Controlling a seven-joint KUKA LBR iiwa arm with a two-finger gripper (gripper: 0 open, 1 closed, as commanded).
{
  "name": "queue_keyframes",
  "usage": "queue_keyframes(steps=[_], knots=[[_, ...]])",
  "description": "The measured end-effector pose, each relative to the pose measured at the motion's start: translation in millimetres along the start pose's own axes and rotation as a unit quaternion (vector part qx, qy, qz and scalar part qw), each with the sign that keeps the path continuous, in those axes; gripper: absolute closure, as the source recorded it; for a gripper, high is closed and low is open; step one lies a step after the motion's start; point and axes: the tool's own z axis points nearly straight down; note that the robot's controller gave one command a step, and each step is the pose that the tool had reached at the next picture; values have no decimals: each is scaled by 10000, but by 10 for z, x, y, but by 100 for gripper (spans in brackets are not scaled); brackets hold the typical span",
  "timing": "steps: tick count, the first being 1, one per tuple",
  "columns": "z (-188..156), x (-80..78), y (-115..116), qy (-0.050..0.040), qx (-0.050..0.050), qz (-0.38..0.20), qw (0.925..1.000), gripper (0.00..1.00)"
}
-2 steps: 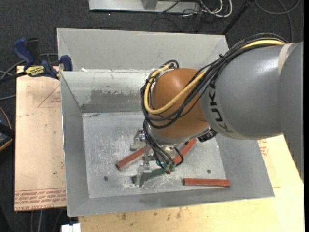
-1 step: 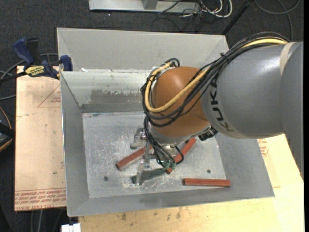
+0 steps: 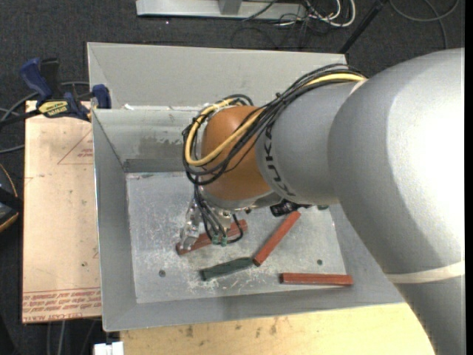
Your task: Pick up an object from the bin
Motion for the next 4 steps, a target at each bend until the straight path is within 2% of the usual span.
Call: queue_keyframes(steps=[1,3,4], knots=[[15,-7,-19,-13,10,11,10000,0],[23,6,-20,8,13,4,10000,0],[-110,-372,89,62,42,-723,9974,0]])
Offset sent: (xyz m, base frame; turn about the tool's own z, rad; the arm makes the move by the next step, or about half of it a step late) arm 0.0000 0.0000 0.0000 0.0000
